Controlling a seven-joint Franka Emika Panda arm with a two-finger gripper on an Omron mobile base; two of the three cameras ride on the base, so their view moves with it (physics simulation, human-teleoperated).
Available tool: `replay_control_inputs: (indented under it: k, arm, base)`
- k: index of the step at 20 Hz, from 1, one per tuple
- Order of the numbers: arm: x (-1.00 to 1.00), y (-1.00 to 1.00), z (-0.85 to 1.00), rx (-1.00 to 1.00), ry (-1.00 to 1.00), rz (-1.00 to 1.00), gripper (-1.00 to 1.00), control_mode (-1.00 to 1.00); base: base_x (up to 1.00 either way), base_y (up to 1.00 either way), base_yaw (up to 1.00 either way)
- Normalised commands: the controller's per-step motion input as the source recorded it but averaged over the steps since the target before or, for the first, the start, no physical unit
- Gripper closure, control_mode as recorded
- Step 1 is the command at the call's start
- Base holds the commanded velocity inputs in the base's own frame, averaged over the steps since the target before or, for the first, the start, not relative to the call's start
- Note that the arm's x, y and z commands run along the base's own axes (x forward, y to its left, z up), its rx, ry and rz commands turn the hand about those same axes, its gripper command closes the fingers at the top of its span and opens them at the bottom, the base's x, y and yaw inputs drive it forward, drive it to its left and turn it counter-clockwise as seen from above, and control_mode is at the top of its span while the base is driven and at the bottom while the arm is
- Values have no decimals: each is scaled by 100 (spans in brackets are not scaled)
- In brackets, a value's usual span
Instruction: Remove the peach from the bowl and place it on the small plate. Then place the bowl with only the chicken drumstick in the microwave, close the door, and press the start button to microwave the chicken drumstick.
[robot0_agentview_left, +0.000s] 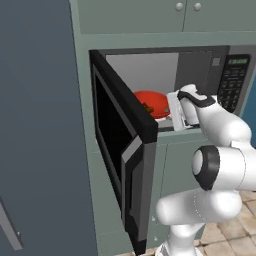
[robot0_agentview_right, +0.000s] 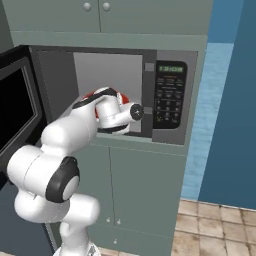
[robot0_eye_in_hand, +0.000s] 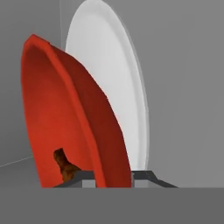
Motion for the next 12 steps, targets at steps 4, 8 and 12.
replay_control_inputs:
  k: [4, 8, 12]
  arm:
    - [28, 26, -26, 0, 6, 0, 100, -100]
    - [35, 28, -35, -1, 6, 0, 100, -100]
    - [33, 30, -41, -2, 6, 0, -100, -100]
  base:
    - [0, 0, 0]
    - [0, 0, 0]
    - [0, 0, 0]
